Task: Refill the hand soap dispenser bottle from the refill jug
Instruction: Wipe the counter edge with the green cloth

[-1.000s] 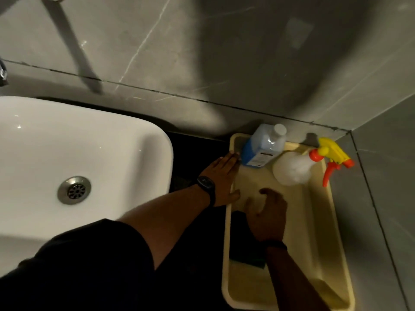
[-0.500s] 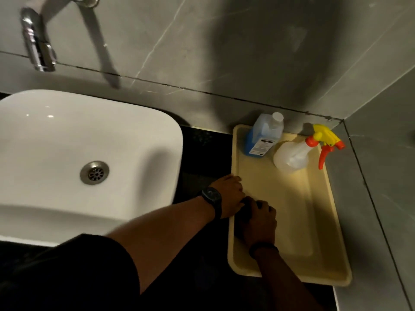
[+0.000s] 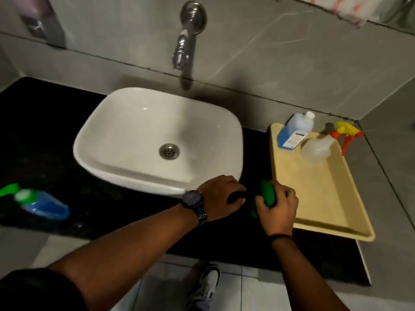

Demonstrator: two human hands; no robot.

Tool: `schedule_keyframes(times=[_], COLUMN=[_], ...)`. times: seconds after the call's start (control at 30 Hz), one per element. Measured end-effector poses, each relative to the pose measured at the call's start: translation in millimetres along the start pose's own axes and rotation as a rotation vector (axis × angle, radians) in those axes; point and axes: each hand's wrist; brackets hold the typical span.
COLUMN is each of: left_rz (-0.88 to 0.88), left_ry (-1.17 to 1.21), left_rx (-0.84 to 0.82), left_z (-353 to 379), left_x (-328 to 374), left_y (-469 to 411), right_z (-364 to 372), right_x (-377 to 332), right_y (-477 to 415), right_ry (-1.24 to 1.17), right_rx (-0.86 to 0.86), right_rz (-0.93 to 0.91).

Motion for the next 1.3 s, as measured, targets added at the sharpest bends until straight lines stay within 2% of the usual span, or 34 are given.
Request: schedule_keyframes(times=[0.07,0.17,0.27,0.33,0.4,0.5,0.8,1.03,1.17,1.3], left_rz=[0.0,-0.069,-0.284,-0.471,-0.605,-0.717,-0.729,-0.73,-0.746,-0.739], left_ry=[-0.014,-0.097,-0.251,-0.379,-0.496,-0.534,-0.612,-0.628,-0.626,-0.587], left_rx=[0.094,0.133,0.101,0.018,-0.051,-0.103,-0.143,-0.155,-0.206,-0.266], left_z=[-18,-42,-62,-68,-67,-62,-52,-52,-54,-57], left_x=[-14,-50,-104,-133,-152,-168,-179,-181,-183,-183], left_y=[51,123,184,216,239,252,256,257,254,254], right_z=[15,34,54,68,81,92,135,176,189,185], right_x=[-16,-22,-22,-20,-18,-22,-66,-137,-164,-151], right_y=[34,68,82,94,108,117,138,157,160,151], right_ry=[0.016,0.094,0.145,0.295,0.4,0.412,0.353,0.275,0.197,0.095], right_rx=[-0.07,-0.182,-0.326,-0.435,-0.417,-0.309,-0.242,-0.389,-0.535,-0.713], right_rz=[-0.009,0.021,0.108,0.118,0.089,0.062,-0.061,-0.235,-0.499,-0.756])
Point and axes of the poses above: each hand's wrist, its own y-axis away from the middle knuckle, its own z-axis out of the palm, x = y × z, and after that the axes turned 1 degree about -y, right-handed
